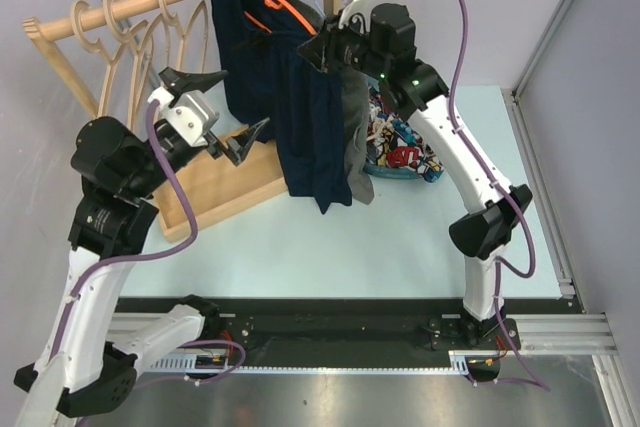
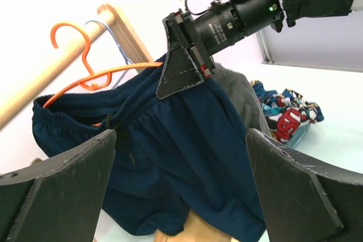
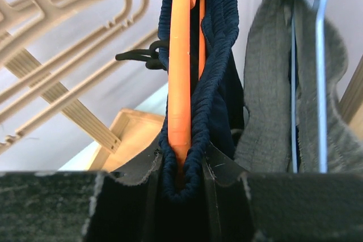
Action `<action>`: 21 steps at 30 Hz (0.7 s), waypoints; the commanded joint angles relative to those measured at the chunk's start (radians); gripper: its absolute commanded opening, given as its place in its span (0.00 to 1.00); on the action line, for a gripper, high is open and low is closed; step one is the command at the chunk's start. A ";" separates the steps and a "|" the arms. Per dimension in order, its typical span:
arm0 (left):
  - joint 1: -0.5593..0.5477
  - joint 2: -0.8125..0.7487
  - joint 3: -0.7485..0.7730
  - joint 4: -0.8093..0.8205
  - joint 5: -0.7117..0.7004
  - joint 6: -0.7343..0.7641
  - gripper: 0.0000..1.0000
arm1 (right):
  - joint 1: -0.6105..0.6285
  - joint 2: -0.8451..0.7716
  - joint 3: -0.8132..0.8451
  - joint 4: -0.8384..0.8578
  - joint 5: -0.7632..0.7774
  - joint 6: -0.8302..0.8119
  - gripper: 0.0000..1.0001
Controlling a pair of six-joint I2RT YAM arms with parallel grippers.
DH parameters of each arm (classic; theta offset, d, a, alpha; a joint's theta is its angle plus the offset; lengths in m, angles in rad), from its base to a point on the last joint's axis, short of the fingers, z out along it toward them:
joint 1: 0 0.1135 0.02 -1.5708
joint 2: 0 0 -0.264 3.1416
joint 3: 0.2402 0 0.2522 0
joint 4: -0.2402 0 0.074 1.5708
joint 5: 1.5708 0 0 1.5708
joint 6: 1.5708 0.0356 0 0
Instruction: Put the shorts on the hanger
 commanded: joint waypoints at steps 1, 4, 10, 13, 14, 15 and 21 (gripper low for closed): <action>0.007 -0.003 -0.021 -0.018 -0.027 -0.027 1.00 | 0.008 0.013 0.073 0.079 0.026 0.007 0.00; 0.008 0.012 -0.026 -0.080 -0.004 -0.072 1.00 | 0.006 0.022 0.079 0.068 0.027 0.010 0.03; 0.008 0.040 -0.045 -0.217 0.087 -0.144 1.00 | 0.005 -0.066 -0.012 0.076 0.017 -0.022 0.57; 0.006 0.045 -0.075 -0.262 0.111 -0.147 1.00 | 0.006 -0.160 -0.082 0.094 0.015 -0.063 0.72; 0.006 0.046 -0.079 -0.272 0.119 -0.142 1.00 | 0.006 -0.215 -0.136 0.101 0.015 -0.071 0.74; 0.006 0.046 -0.087 -0.288 0.124 -0.138 1.00 | 0.006 -0.241 -0.161 0.107 0.017 -0.083 0.77; 0.006 0.081 -0.131 -0.413 0.171 -0.104 1.00 | 0.003 -0.454 -0.362 0.113 0.040 -0.167 0.86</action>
